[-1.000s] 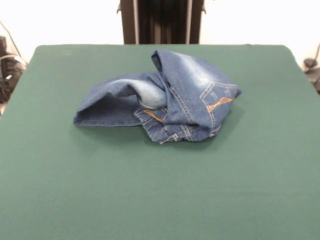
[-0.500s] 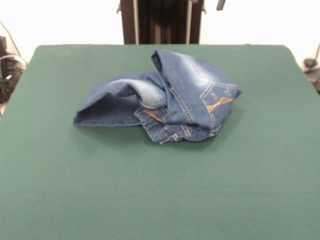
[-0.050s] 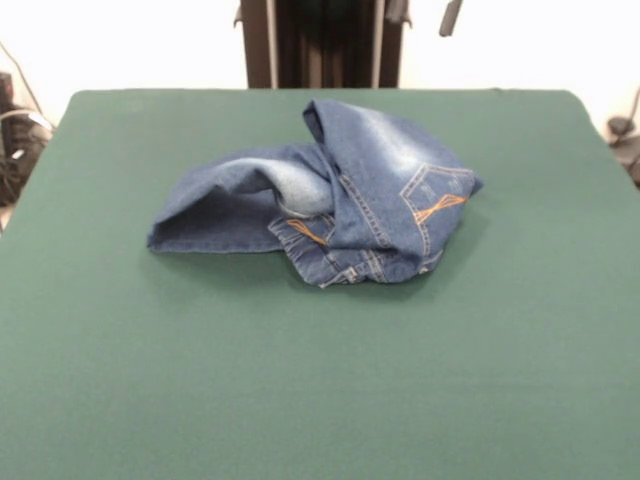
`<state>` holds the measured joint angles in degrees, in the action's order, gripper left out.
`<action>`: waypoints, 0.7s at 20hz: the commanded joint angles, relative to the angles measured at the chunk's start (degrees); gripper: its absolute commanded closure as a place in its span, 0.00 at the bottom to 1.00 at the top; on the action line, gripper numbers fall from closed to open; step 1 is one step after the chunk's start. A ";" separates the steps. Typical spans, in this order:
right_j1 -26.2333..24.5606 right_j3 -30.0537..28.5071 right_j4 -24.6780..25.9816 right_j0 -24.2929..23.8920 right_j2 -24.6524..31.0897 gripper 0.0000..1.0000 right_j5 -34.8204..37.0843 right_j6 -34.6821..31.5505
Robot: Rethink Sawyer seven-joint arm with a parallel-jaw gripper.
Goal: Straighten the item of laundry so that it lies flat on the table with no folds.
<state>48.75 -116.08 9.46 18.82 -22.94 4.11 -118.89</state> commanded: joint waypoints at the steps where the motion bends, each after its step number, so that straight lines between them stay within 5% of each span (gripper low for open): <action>1: -2.59 -2.68 -4.05 1.03 1.96 0.00 -3.10 -12.33; 14: -3.42 -2.26 -4.64 2.43 0.41 0.00 -3.08 -11.45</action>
<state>46.49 -116.15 8.33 19.83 -25.00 3.15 -118.89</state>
